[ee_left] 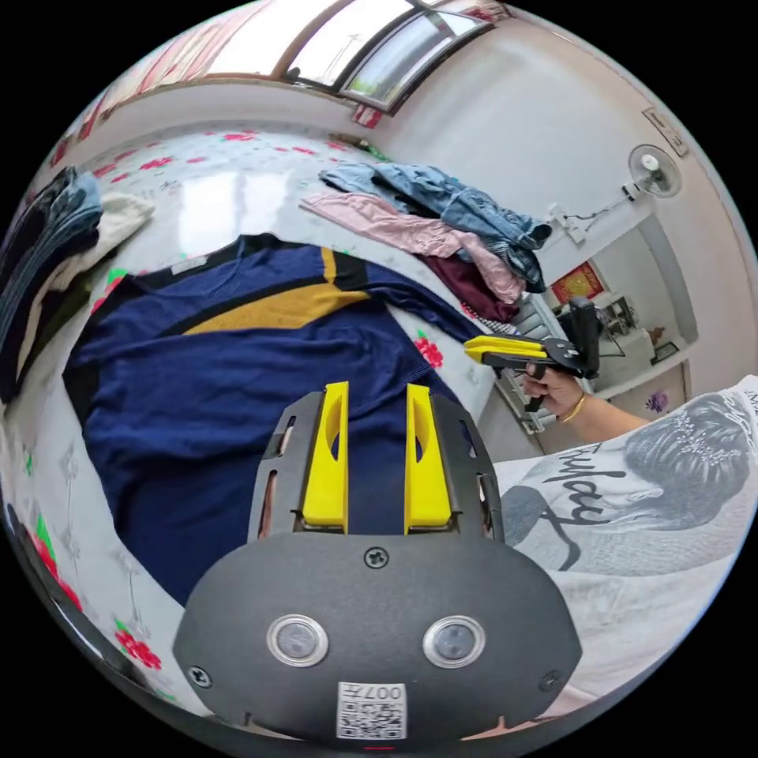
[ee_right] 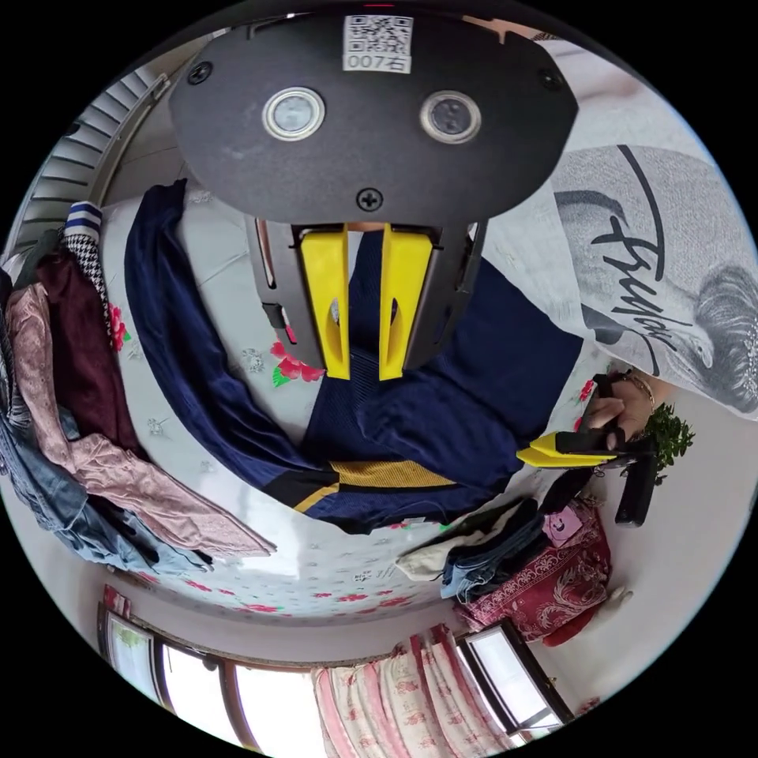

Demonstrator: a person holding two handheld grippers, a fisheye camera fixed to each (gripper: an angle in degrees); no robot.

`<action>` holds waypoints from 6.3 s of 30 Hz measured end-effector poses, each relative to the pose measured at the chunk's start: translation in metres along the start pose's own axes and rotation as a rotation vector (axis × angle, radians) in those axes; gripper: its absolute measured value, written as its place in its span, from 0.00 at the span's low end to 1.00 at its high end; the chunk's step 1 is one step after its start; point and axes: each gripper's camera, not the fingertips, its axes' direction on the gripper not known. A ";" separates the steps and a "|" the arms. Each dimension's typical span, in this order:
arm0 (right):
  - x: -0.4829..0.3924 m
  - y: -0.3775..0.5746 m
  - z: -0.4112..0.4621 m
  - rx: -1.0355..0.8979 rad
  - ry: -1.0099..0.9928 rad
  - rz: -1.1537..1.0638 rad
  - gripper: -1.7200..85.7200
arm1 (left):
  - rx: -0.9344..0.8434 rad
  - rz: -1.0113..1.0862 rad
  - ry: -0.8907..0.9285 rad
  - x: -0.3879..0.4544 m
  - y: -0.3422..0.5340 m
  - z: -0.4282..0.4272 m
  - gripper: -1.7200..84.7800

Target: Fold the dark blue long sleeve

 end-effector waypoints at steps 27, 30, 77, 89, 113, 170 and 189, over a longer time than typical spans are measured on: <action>0.015 -0.026 0.114 -0.384 0.129 -0.350 0.05 | -0.115 -0.449 -0.448 -0.281 0.048 0.025 0.05; 0.016 -0.050 0.089 -0.256 0.110 -0.337 0.06 | -0.021 -0.478 -0.421 -0.287 0.066 0.002 0.08; 0.099 -0.119 0.043 -0.249 0.073 -0.266 0.10 | 0.038 -0.449 -0.328 -0.294 0.173 -0.070 0.09; 0.279 0.014 -0.094 0.116 0.320 0.597 0.12 | -0.023 -0.328 -0.326 -0.206 0.182 -0.062 0.06; 0.124 -0.108 -0.318 0.669 -0.122 -0.049 0.04 | 0.029 -0.375 -0.390 -0.151 0.219 -0.098 0.03; -0.098 0.072 0.060 -0.269 0.082 -0.020 0.11 | -0.155 -0.550 -0.534 -0.124 0.332 -0.093 0.12; -0.041 -0.042 -0.012 -0.072 0.023 -0.046 0.03 | 0.081 -0.557 -0.399 -0.140 0.260 -0.131 0.02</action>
